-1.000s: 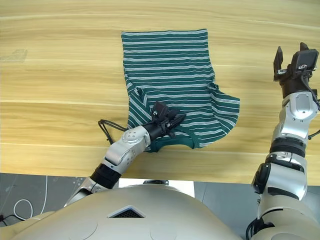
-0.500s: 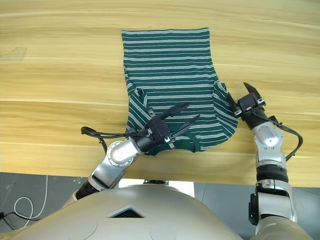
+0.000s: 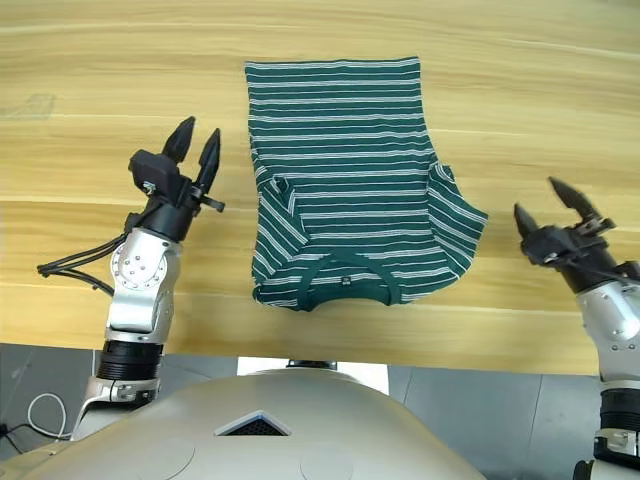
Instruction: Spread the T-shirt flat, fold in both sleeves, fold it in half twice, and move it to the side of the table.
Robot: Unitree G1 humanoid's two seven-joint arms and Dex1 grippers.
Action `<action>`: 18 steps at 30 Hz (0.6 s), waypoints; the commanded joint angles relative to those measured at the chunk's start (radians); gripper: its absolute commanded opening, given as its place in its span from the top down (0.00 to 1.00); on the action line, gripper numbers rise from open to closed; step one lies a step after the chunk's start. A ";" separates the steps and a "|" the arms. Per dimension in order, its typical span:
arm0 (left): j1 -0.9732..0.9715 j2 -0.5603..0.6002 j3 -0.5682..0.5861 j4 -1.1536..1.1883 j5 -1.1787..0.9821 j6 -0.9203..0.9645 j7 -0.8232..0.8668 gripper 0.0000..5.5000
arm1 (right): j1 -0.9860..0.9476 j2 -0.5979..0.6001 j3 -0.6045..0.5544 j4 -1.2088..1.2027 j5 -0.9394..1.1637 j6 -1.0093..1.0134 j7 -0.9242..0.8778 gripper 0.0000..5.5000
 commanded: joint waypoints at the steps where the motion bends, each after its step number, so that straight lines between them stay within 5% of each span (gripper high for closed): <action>1: -0.019 0.023 0.084 -0.006 -0.010 -0.030 0.009 0.69 | 0.033 -0.033 0.044 0.020 -0.096 -0.020 -0.018 0.50; 18: 0.016 0.030 0.142 -0.168 -0.018 0.001 -0.028 0.69 | -0.250 0.009 0.279 0.335 -0.212 -0.028 -0.165 0.50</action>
